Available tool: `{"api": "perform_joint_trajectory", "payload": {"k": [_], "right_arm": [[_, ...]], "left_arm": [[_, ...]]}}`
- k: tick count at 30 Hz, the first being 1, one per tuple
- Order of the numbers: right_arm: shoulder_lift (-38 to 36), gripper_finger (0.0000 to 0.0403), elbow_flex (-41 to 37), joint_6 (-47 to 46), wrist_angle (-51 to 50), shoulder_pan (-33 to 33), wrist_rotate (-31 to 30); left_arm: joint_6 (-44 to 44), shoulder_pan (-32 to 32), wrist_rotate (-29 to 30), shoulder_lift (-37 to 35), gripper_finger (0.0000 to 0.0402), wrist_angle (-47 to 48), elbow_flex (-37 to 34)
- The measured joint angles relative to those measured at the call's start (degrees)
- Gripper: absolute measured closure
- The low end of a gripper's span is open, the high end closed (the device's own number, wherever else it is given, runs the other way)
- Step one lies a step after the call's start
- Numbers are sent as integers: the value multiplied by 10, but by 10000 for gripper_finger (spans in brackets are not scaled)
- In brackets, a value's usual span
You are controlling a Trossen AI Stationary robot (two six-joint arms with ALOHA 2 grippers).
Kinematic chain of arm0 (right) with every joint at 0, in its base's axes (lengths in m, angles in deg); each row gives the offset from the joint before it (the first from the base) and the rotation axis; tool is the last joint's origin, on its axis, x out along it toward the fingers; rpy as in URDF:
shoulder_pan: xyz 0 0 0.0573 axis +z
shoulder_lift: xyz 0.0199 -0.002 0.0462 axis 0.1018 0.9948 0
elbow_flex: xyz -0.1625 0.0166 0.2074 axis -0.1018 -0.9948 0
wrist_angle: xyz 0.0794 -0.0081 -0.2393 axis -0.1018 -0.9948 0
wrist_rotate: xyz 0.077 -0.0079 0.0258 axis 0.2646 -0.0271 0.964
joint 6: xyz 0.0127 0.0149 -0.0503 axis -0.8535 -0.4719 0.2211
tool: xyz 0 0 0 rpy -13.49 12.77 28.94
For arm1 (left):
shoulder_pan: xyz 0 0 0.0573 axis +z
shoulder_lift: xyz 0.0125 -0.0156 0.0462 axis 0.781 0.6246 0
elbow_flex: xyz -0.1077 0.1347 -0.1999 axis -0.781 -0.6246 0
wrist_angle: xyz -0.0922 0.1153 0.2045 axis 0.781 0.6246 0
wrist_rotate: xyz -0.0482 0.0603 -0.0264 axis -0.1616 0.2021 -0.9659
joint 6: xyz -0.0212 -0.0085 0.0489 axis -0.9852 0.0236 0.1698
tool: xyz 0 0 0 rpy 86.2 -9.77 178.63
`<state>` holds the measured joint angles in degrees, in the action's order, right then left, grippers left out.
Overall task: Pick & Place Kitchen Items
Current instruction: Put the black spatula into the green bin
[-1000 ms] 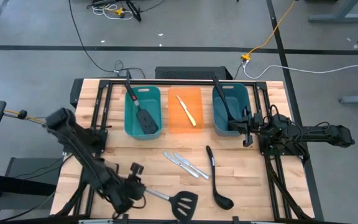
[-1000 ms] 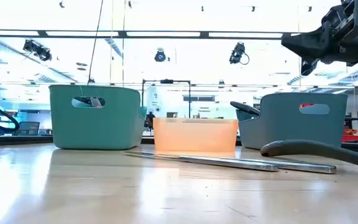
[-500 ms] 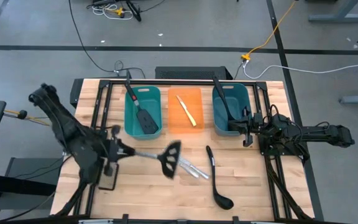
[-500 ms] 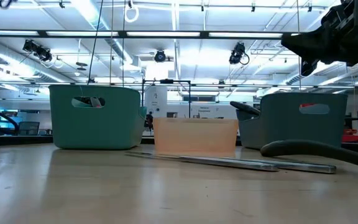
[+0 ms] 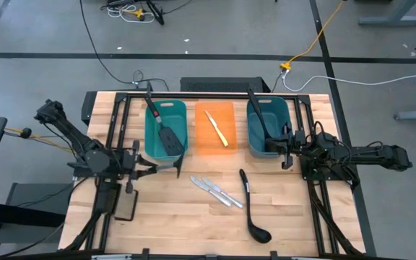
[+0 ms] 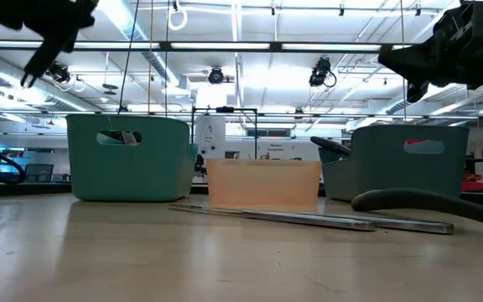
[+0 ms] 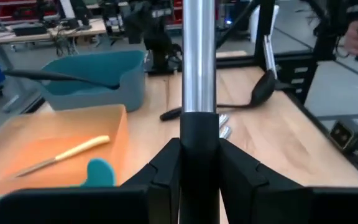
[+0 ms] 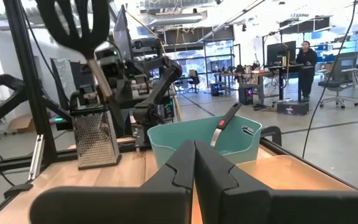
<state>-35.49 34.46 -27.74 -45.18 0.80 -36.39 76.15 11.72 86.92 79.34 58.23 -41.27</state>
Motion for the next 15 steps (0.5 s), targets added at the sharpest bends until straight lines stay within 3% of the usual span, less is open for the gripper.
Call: {"api": "perform_joint_trajectory", "payload": {"k": [3, 6, 11, 15], "right_arm": [[0, 392, 0, 0, 0, 0, 0], [0, 392, 0, 0, 0, 0, 0], [0, 392, 0, -14, 0, 0, 0], [0, 392, 0, -15, 0, 0, 0]], "left_arm": [[8, 14, -20, -11, 320, -11, -7], [41, 30, -4, -8, 320, -19, 5], [165, 75, 83, 31, 320, -11, 81], [265, 137, 110, 86, 320, 25, 158]]}}
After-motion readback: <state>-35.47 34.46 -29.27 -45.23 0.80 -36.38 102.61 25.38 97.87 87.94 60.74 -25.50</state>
